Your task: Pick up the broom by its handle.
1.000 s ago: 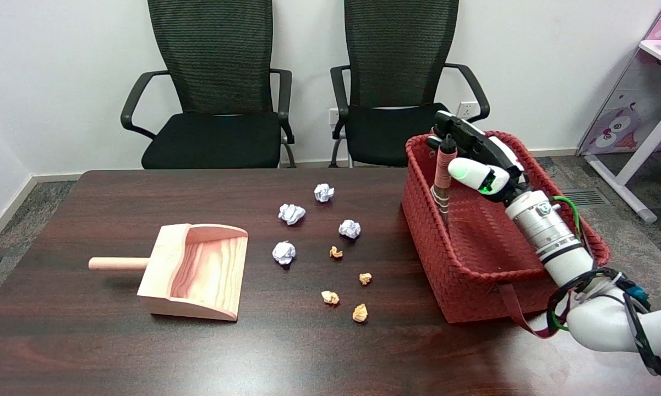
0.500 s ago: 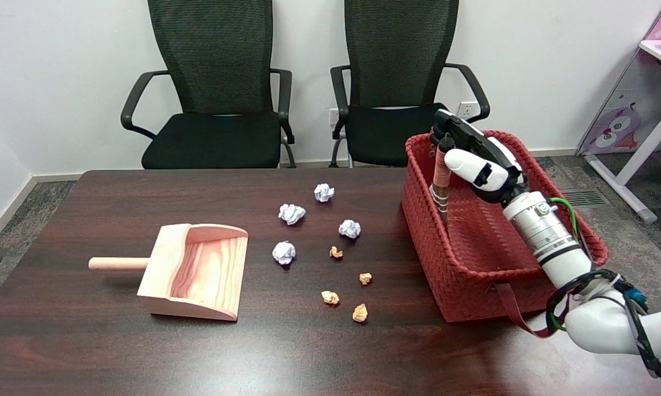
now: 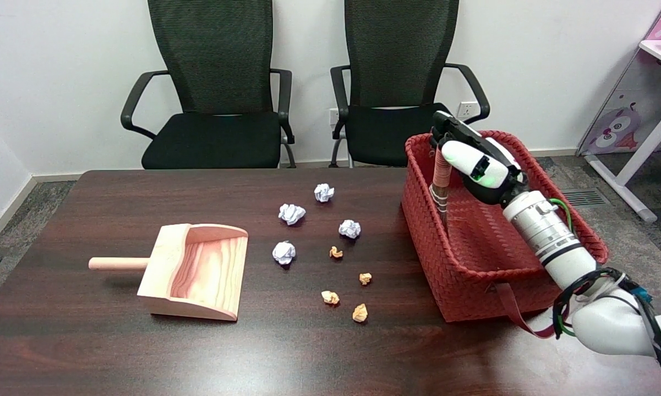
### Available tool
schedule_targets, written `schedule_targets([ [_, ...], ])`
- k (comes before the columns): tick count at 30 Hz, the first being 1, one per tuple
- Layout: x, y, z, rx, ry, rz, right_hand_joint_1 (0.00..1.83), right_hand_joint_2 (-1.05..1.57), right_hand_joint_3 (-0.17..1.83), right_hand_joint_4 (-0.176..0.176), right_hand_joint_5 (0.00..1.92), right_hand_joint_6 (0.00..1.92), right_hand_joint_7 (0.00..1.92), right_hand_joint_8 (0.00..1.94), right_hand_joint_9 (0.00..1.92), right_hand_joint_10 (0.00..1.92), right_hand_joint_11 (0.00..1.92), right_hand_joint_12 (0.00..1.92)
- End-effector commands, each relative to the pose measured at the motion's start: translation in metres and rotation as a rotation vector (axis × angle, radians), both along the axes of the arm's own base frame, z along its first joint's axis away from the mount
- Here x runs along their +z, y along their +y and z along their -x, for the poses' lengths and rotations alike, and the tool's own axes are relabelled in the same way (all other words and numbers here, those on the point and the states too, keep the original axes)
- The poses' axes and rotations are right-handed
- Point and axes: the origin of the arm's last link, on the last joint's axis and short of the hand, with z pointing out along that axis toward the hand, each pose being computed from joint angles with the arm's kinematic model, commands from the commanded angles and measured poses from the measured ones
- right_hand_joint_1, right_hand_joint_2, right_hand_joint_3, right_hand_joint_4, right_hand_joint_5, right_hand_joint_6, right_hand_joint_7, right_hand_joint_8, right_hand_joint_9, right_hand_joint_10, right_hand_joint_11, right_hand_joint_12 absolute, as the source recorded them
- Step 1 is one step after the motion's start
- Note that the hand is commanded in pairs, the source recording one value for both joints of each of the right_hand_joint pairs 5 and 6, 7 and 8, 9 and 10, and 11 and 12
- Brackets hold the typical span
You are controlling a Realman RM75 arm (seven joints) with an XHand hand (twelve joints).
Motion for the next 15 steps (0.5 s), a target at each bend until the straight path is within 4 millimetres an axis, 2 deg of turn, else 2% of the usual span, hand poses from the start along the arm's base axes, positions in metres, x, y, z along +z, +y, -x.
schedule_targets([
  [1, -0.009, -0.003, -0.006, -0.061, -0.04, -0.036, 0.87, 0.37, 0.72, -0.176, 0.0, 0.0, 0.0, 0.0, 0.04, 0.04, 0.05, 0.05],
  [15, -0.02, -0.004, -0.012, -0.048, 0.006, -0.051, 0.87, 0.34, 0.76, -0.176, 0.0, 0.0, 0.0, 0.0, 0.02, 0.02, 0.02, 0.02],
])
